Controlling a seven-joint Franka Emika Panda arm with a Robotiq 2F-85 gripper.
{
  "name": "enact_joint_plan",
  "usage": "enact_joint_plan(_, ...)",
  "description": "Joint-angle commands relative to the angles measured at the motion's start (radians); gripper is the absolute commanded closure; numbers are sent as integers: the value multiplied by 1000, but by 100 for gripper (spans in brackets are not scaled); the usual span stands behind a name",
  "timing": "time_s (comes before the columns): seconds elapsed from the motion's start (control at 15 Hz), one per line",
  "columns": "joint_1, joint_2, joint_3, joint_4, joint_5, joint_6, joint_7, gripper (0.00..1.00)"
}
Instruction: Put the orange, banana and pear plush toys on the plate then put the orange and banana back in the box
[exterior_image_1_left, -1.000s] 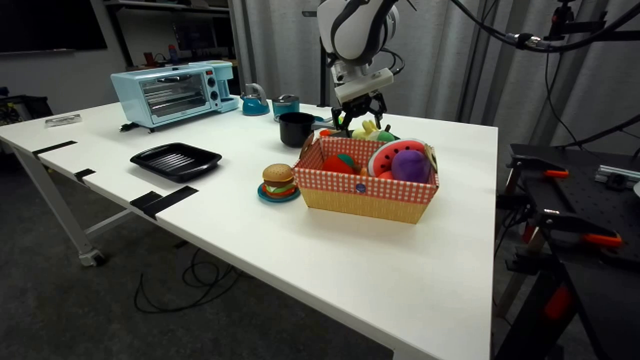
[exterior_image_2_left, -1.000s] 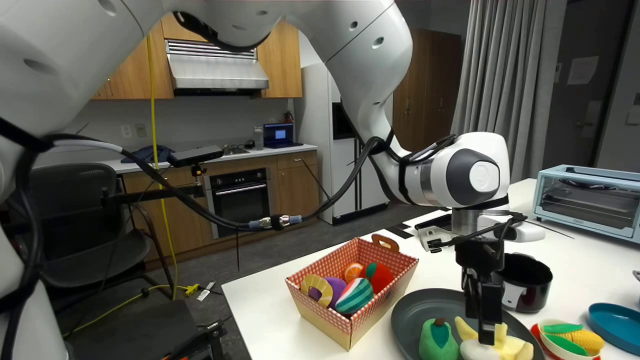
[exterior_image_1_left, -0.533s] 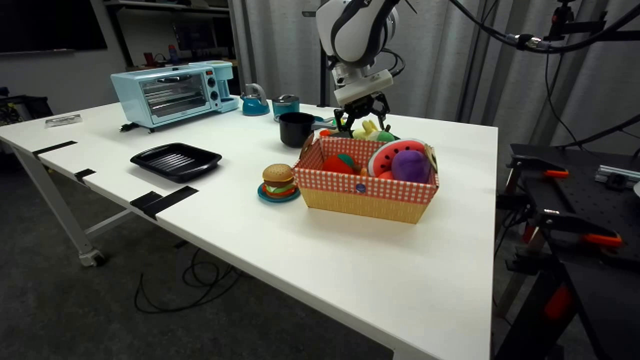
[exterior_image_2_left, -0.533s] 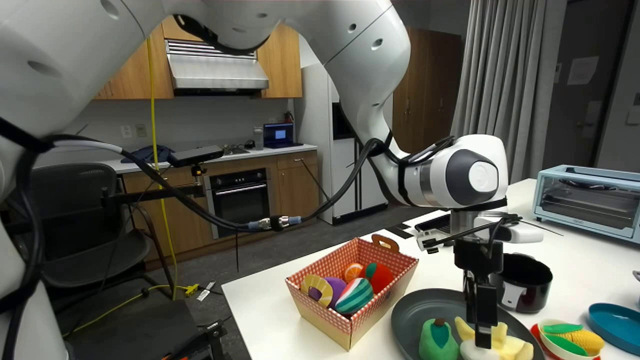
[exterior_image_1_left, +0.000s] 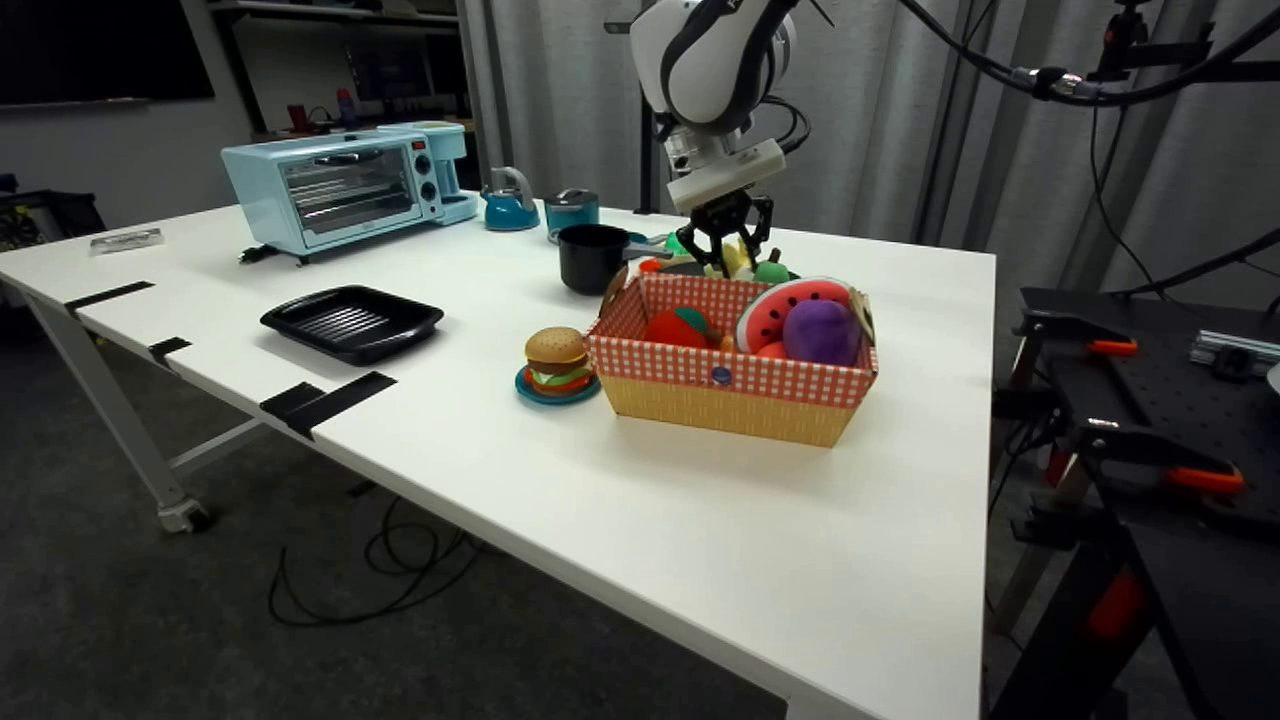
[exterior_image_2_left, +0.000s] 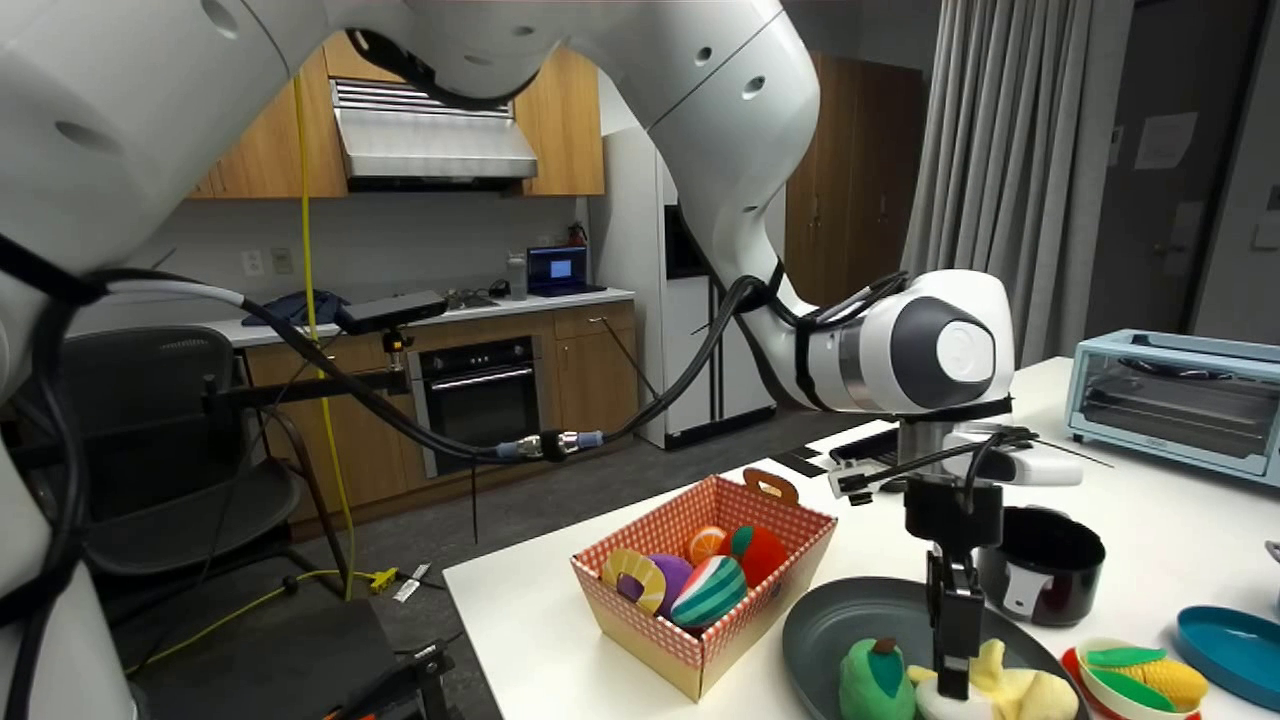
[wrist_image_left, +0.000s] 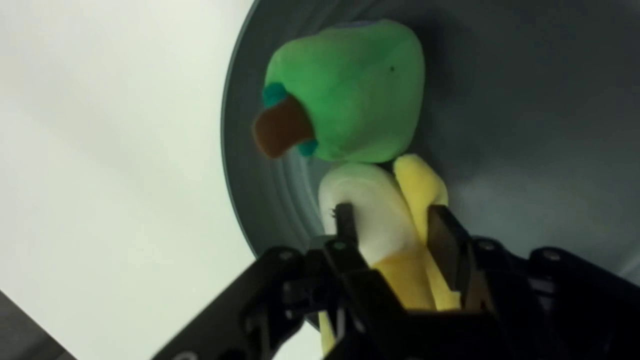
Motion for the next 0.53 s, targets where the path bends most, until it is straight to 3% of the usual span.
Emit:
enact_joint_plan(0.0, 7, 8, -7, 23, -24, -33, 26, 92)
enact_joint_plan(0.13, -1, 6, 3, 19, -27, -19, -5, 100)
enact_joint_plan(0.47, -15, 2, 22, 6, -73, 63, -155, 100)
